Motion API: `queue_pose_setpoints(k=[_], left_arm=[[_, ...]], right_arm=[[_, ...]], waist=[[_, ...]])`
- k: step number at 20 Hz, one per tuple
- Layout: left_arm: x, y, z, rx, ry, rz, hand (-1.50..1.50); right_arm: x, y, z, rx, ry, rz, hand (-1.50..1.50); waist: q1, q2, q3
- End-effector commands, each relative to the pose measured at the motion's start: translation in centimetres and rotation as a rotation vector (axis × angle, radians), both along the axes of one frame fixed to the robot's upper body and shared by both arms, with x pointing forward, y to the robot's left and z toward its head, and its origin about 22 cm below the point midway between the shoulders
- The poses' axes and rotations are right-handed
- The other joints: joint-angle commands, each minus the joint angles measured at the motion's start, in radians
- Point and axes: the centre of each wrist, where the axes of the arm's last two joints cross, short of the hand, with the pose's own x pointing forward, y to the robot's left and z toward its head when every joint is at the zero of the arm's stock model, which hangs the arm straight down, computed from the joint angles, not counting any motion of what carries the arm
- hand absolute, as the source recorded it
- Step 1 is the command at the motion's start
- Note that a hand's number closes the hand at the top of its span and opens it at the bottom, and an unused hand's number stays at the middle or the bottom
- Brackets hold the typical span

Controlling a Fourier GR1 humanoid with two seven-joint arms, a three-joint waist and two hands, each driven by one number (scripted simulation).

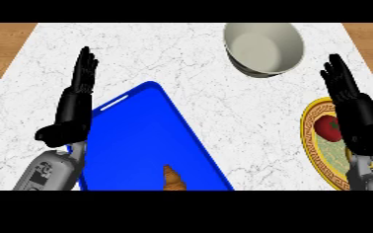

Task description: Pick the lemon from the plate and place it in the bowl

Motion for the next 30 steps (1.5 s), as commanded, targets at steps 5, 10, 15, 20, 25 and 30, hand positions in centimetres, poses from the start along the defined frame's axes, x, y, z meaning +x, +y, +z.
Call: queue_pose_setpoints(k=[5, 10, 15, 20, 25, 30], left_arm=[[-2.2, -0.8, -2.5, -0.164, 0.291, -0.162, 0.0], [-3.6, -0.8, -4.1, -0.244, 0.411, -0.258, 0.0], [-1.8, -0.5, -2.6, -0.252, 0.419, -0.328, 0.0], [-2.4, -1.6, -2.9, -0.245, 0.427, -0.348, 0.0], [-2.3, -2.7, -2.3, -0.234, 0.419, -0.373, 0.0], [-2.1, -3.1, -2.7, -0.243, 0.406, -0.408, 0.0]], right_arm=[[-5.3, -6.7, 1.9, -0.407, -0.165, -0.16, 1.5], [-8.9, -11.3, -2.3, -0.486, -0.226, -0.691, -1.5], [-14.4, -7.9, -5.5, -0.676, -0.255, -0.391, -1.5], [-17.1, -9.2, -3.8, -1.004, -0.036, -0.549, -1.5], [-17.5, -7.2, -0.9, -1.04, 0.214, -0.671, -1.5], [-15.1, -4.0, 2.0, -1.042, 0.421, -0.653, -1.5]], waist=[[-0.099, -0.007, 0.024], [-0.097, 0.001, 0.028], [-0.046, 0.007, 0.025], [-0.033, 0.015, 0.018], [-0.009, 0.019, 0.019], [0.014, 0.02, 0.02]])
